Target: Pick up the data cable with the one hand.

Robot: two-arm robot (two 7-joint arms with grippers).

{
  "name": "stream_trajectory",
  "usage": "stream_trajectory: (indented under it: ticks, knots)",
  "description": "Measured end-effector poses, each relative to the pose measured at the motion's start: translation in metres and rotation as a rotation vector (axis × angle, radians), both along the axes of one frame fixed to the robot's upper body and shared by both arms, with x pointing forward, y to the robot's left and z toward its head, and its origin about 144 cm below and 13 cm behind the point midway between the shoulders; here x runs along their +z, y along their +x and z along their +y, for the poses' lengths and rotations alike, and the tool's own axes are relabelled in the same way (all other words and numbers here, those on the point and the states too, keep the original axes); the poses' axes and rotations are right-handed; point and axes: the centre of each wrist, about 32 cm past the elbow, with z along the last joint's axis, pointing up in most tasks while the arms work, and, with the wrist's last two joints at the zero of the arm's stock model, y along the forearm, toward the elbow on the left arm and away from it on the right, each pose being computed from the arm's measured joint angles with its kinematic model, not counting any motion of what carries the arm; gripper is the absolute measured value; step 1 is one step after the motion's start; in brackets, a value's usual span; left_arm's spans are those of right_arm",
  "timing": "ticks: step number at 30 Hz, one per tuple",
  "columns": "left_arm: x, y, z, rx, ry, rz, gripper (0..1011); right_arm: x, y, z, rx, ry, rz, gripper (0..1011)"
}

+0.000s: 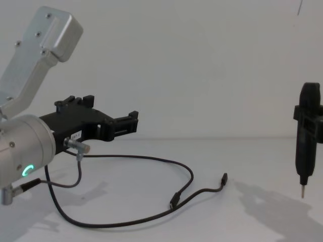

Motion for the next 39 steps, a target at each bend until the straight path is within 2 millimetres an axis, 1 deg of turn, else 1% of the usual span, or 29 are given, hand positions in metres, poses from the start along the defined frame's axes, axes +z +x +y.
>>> stream_trajectory:
  ticks: [30, 33, 39]
  knots:
    - [0.0, 0.0, 0.0, 0.0, -0.001, 0.001, 1001, 0.0, 0.0, 0.0, 0.0, 0.0, 0.0, 279]
    - [0.0, 0.001, -0.001, -0.002, -0.002, 0.0, 1001, 0.0, 0.0, 0.0, 0.0, 0.0, 0.0, 279]
    - [0.003, 0.007, -0.011, -0.032, -0.002, 0.006, 1001, 0.0, 0.0, 0.0, 0.0, 0.0, 0.0, 279]
